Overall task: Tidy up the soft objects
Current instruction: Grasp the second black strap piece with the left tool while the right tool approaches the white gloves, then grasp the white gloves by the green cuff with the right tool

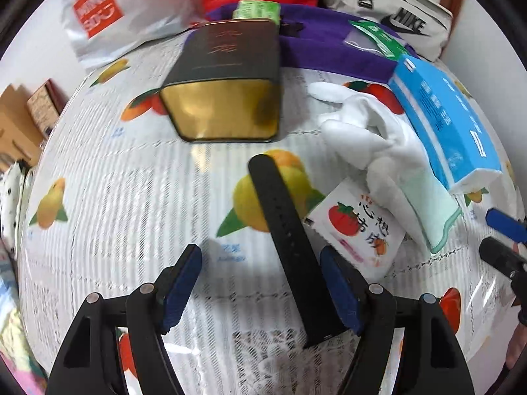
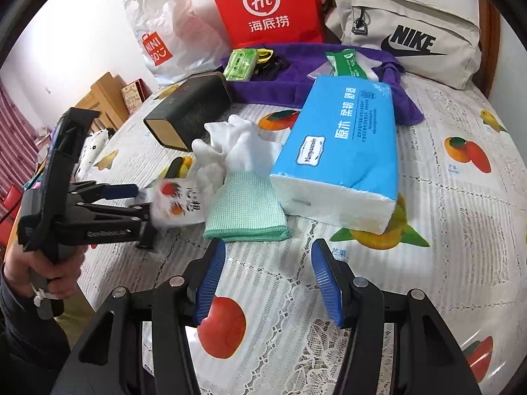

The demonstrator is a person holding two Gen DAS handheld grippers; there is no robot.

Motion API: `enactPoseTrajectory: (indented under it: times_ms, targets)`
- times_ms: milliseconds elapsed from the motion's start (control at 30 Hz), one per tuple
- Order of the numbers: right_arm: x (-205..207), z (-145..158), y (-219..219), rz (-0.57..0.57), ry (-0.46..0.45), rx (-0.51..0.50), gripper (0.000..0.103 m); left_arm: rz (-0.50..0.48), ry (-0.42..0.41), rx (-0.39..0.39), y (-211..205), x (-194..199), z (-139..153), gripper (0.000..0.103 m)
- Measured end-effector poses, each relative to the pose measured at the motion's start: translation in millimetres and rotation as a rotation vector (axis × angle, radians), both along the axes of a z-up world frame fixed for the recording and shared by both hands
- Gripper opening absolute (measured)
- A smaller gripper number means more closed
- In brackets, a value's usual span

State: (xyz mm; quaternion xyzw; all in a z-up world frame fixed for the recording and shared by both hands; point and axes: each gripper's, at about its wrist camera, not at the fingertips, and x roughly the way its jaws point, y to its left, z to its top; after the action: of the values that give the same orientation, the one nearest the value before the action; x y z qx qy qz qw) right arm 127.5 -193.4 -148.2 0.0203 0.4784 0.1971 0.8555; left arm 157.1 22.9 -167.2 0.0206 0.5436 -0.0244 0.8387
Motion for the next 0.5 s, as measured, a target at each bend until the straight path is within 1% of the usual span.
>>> enactPoseTrajectory:
  times_ms: [67, 100, 133, 167, 200, 233, 300, 367, 500]
  targets:
    - [-0.1, -1.9, 1.5, 0.007, 0.004, 0.002, 0.055, 0.011, -0.016, 0.007, -1.3, -1.7, -1.2, 0.072]
    - [0.0, -2.8, 2.1, 0.01, 0.006, 0.001, 0.055, 0.003, -0.033, 0.007, -2.3, -2.8, -1.0, 0.064]
    - [0.2, -3.7, 3.0, 0.014, 0.007, 0.001, 0.055, -0.013, -0.056, -0.004, -3.8, -3.7, -0.3, 0.047]
    - [0.2, -4.0, 3.2, 0.015, 0.008, 0.001, 0.055, -0.026, -0.075, -0.019, -4.7, -4.1, 0.5, 0.04]
    - [0.1, -4.3, 3.6, 0.016, 0.009, 0.0, 0.055, -0.037, -0.085, -0.026, -3.8, -4.4, 1.5, 0.024]
    - [-0.3, -4.7, 3.6, 0.017, 0.01, 0.0, 0.055, -0.044, -0.086, -0.031, -3.0, -3.5, 2.3, 0.021]
    - [-1.9, -4.9, 3.5, 0.017, 0.009, -0.003, 0.055, -0.045, -0.081, -0.073, 4.9, -3.6, 2.5, 0.021]
    - [-2.8, -6.0, 2.8, 0.016, 0.011, -0.007, 0.055, -0.037, -0.073, -0.091, 10.2, -3.7, 2.5, 0.021]
    - [-2.5, -9.5, 1.9, 0.012, 0.022, -0.006, 0.055, -0.021, -0.073, -0.122, 14.1, 0.6, 1.7, 0.025]
